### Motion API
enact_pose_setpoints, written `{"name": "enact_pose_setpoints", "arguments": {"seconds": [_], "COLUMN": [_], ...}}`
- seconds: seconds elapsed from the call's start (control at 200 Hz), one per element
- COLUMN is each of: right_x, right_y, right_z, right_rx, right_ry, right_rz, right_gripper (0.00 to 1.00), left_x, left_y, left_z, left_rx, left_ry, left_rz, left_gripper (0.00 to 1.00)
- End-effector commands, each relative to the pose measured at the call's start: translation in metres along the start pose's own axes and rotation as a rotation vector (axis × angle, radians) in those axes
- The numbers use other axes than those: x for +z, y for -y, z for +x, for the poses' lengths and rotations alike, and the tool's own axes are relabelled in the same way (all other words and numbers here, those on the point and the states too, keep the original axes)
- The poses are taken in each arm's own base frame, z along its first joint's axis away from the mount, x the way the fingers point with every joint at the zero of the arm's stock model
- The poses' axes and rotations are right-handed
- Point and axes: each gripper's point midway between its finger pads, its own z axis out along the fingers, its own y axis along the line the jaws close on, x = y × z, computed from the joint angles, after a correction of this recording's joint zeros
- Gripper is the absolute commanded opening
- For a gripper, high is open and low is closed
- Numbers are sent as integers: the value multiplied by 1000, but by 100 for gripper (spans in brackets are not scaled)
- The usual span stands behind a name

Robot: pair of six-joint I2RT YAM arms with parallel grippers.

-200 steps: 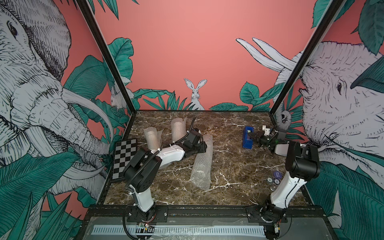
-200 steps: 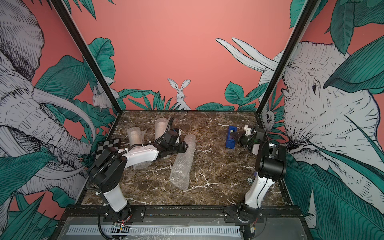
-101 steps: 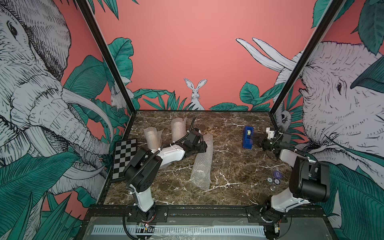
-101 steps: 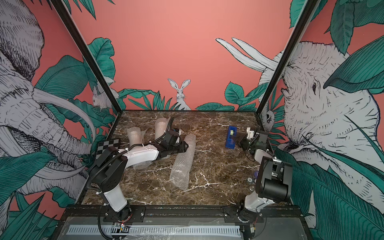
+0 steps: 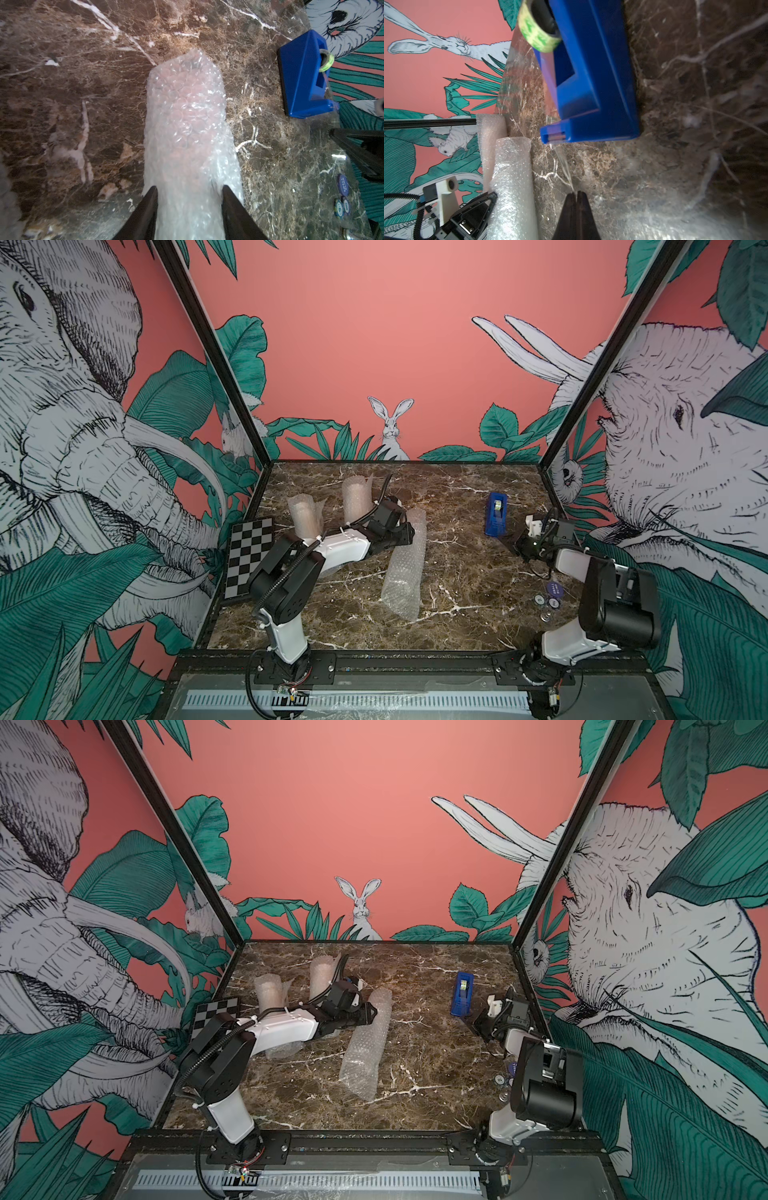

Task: Wrap vases in bubble wrap
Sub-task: Tear off the tape using the Tape Cutter, then stick the tape on the bubble wrap.

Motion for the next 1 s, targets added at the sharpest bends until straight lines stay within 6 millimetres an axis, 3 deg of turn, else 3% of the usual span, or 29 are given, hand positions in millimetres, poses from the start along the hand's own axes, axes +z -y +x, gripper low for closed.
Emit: {"name": "enact_pose_setpoints", "arguments": {"seconds": [0.0, 0.2, 0.34, 0.47, 0.56, 0.59, 0.63, 0.75, 0.86, 0.99], "right_x": [15, 40, 49, 44, 36, 38, 33, 36, 37, 34], "right_y": [19, 30, 25, 1, -29, -38, -64, -108, -137, -162], "right_z": [14, 17, 18, 17, 22, 29, 36, 85, 130, 164], "right_rx": [44, 79, 72, 28, -46, -73, -148, -347, -522, -667], "right_ry": [-37, -38, -41, -27, -40, -67, -90, -262, -385, -482], "right_rz": [68, 130, 115, 35, -54, -82, -143, -217, -269, -343], "right_gripper": [0, 0, 0, 0, 0, 0, 0, 0, 0, 0], "left_x": [8, 9, 9, 10, 12, 13, 15, 17, 19, 21], "left_y": [-22, -20, -22, -20, -18, -18, -17, -15, -14, -10], "left_z": [29, 28, 28, 30, 32, 33, 34, 36, 38, 39], "left_rx": [-19, -19, -13, -9, -3, -3, -1, 1, 6, 19], "left_ry": [-101, -100, -102, -110, -126, -133, -139, -152, -160, -172], "left_rz": [-78, -74, -79, -70, -58, -55, -49, -39, -28, -11], "left_gripper": [50, 50, 50, 50, 50, 50, 50, 50, 50, 50]}}
